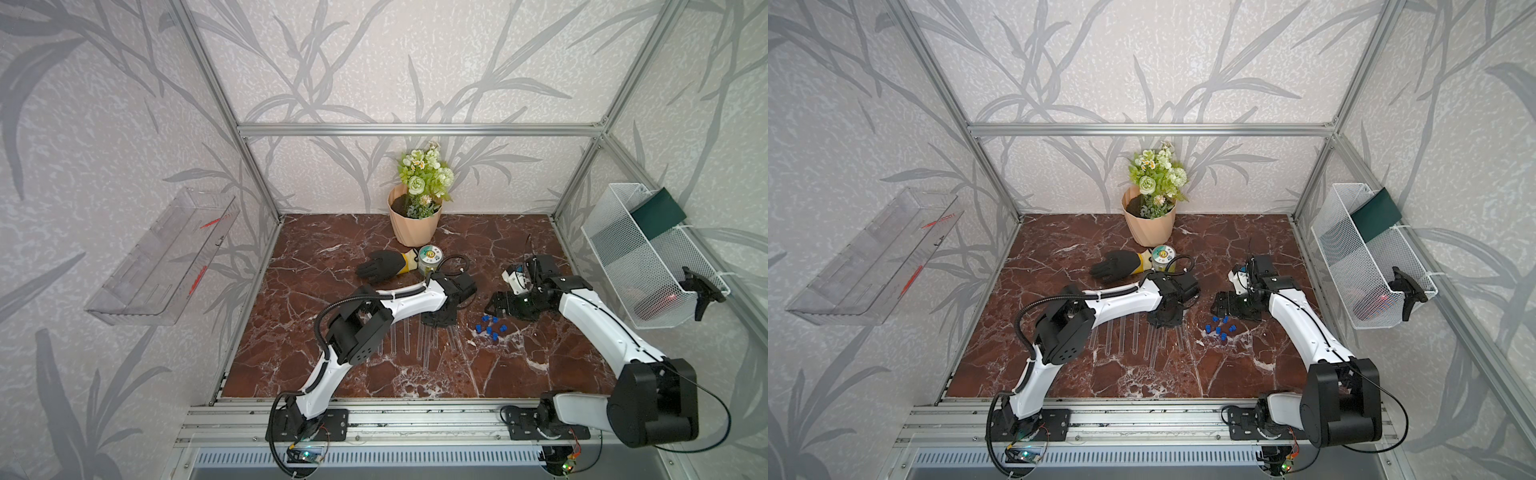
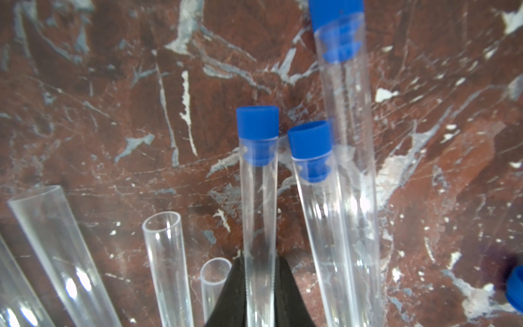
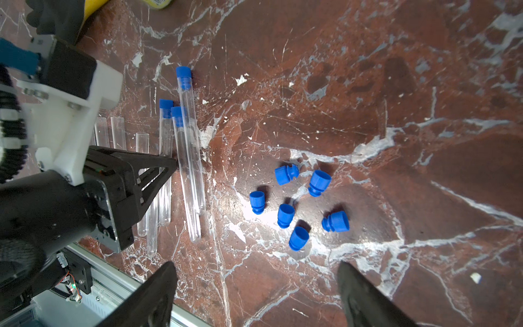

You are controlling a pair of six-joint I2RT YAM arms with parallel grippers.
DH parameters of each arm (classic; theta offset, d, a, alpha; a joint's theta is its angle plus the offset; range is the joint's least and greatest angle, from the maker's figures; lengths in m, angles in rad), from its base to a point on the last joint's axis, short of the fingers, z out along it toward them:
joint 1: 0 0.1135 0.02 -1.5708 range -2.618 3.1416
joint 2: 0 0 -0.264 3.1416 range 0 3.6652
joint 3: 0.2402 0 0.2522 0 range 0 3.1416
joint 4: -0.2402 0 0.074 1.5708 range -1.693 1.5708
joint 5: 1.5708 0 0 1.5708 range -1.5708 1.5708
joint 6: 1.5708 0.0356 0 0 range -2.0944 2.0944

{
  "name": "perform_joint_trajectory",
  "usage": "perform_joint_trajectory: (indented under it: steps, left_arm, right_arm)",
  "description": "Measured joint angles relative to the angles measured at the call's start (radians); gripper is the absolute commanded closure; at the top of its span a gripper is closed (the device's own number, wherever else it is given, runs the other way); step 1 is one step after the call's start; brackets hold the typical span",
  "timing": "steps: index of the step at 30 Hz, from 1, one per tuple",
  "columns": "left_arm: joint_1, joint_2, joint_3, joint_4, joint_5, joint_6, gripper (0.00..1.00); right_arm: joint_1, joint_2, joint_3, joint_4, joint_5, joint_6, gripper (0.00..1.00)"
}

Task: Remove stoppers from test tubes
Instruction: Pick up the test tube at the center of the board.

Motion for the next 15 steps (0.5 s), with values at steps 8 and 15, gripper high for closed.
perform_joint_trajectory:
  steps: [8, 15]
  left_arm:
    - [0.008, -0.002, 0.000, 0.002, 0.006, 0.008, 0.89]
    - [0.019, -0.020, 0.000, -0.001, -0.001, 0.029, 0.90]
  right_arm:
    - [-0.001, 0.000, 0.000, 0.000, 0.001, 0.000, 0.11]
    - [-0.001, 0.012, 0.000, 0.000, -0.011, 0.001, 0.08]
